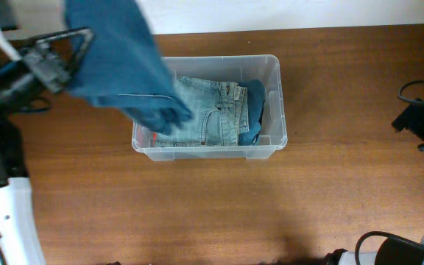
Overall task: Pack container
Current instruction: 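Carry the denim right and drape it over the clear bin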
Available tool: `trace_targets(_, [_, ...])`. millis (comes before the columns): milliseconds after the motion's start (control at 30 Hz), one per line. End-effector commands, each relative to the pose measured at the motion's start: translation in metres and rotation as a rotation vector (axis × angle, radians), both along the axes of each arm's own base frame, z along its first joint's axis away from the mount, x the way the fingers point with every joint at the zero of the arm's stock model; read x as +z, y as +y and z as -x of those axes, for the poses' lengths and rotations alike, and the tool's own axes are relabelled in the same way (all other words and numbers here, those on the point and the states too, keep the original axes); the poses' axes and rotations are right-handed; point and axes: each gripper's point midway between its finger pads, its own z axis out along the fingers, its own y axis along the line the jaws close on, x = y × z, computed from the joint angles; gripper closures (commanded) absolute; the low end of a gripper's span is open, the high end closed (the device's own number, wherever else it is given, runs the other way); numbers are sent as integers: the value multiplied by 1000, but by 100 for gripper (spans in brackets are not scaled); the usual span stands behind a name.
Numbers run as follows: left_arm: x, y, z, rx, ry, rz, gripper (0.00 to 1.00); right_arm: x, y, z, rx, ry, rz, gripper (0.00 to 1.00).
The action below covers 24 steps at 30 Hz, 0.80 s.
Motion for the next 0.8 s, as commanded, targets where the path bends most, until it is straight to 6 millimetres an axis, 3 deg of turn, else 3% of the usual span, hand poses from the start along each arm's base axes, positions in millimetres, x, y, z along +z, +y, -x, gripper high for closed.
trace_targets(0, [18, -31, -5, 22, -56, -5, 99, 1, -1, 1, -9, -5, 3, 2])
trace_targets(100, [10, -56, -15, 10, -32, -1, 99, 1, -1, 1, -9, -5, 3, 2])
trace_targets(133, [0, -75, -25, 3, -3, -1, 99, 1, -1, 1, -9, -5, 3, 1])
trace_targets(200, [-11, -92, -33, -12, 23, -4, 99, 1, -1, 1, -9, -5, 3, 2])
trace_targets(333, [-36, -152, -53, -132, 26, -7, 99, 1, -1, 1, -9, -5, 3, 2])
trace_targets(533, [-62, -229, -65, -279, -3, 30, 99, 1, -1, 1, -9, -5, 3, 2])
trace_targets(633, [-74, -248, -65, -315, 15, 35, 99, 1, -1, 1, -9, -5, 3, 1])
trace_targets(767, [-103, -251, -68, -314, 135, 1, 99, 1, -1, 1, -9, -5, 3, 2])
